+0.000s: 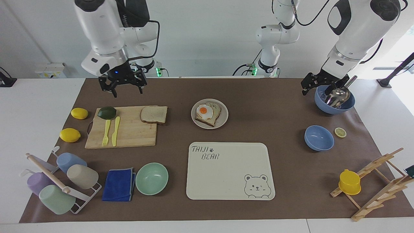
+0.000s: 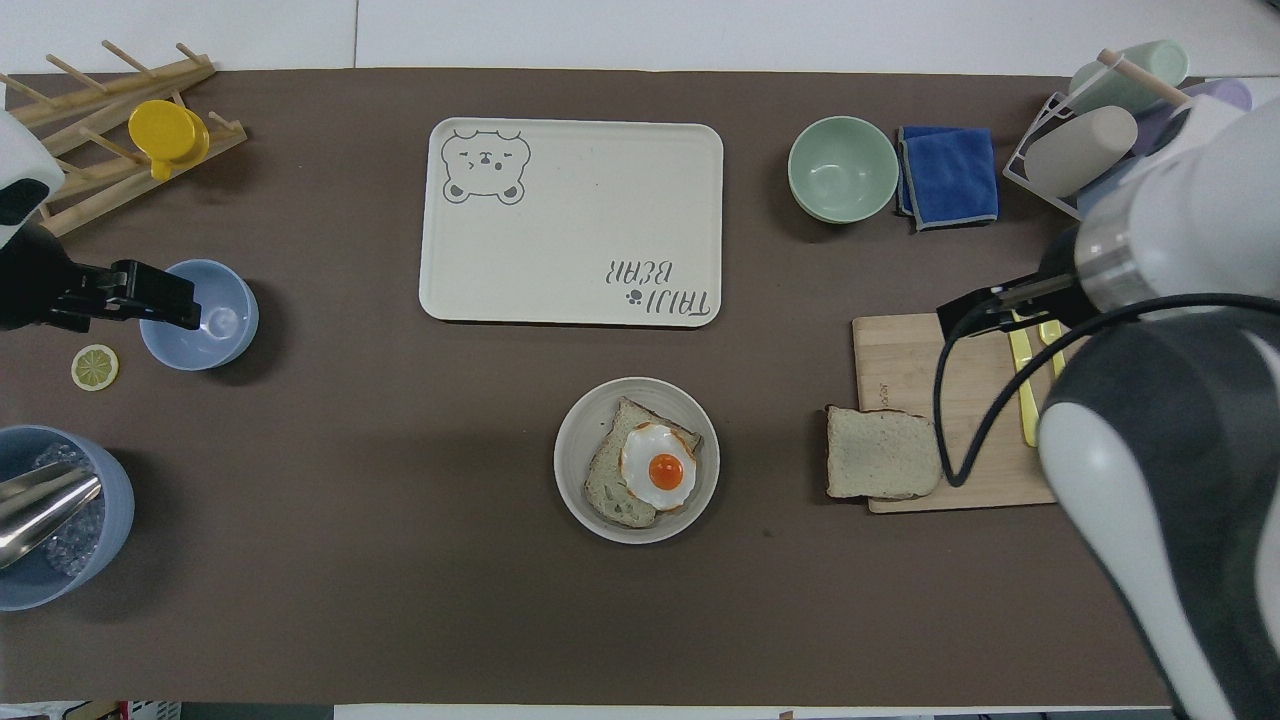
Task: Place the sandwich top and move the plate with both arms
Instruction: 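Grasp the bread slice and carry it over the white plate, then lower the bread slice onto the fried egg and open the right gripper, then lift the right gripper up and away from the sandwich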
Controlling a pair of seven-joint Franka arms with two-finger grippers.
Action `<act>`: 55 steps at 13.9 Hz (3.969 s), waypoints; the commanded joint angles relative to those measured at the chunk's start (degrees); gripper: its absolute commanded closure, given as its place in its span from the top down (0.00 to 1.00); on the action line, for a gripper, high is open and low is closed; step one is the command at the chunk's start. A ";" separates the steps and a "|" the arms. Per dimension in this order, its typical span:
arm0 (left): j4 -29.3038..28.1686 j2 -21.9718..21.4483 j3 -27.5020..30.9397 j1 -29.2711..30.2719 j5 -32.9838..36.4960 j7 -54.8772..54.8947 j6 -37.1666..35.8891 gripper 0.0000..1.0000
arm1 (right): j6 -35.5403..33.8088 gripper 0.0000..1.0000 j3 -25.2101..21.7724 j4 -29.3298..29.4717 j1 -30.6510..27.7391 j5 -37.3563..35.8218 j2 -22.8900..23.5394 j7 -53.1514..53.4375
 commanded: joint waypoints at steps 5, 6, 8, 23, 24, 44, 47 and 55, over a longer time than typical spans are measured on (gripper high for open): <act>-0.20 -0.28 -0.68 0.70 0.87 0.18 -0.24 1.00 | 6.14 1.00 0.06 -3.90 13.19 -10.27 13.34 22.75; -0.20 -0.28 -0.68 0.70 0.78 0.18 -0.24 1.00 | 6.30 1.00 0.06 -7.05 13.64 -11.49 13.35 25.56; -0.20 -0.28 -0.68 0.70 0.87 0.18 -0.24 1.00 | 5.52 1.00 0.06 -10.15 15.65 -15.53 15.01 32.85; -0.20 -0.28 -0.77 0.09 0.87 0.18 -0.33 1.00 | 10.08 1.00 0.06 -23.68 14.35 -19.76 12.91 37.01; -0.20 -0.28 -0.77 0.09 0.87 0.09 -0.15 1.00 | 10.00 1.00 -0.02 -23.95 14.35 -19.86 12.91 36.93; -1.51 -0.80 -0.77 0.53 0.70 -0.17 0.55 1.00 | -2.90 0.00 5.05 -9.67 16.28 -22.06 15.01 31.83; -1.60 -0.80 -0.77 0.44 0.70 -0.26 0.73 1.00 | -4.68 0.00 11.13 5.27 16.28 -16.28 20.45 32.26; -5.91 -2.56 -0.50 0.88 -0.09 -0.17 5.30 1.00 | 4.46 0.00 12.63 3.57 20.15 -10.64 21.44 38.33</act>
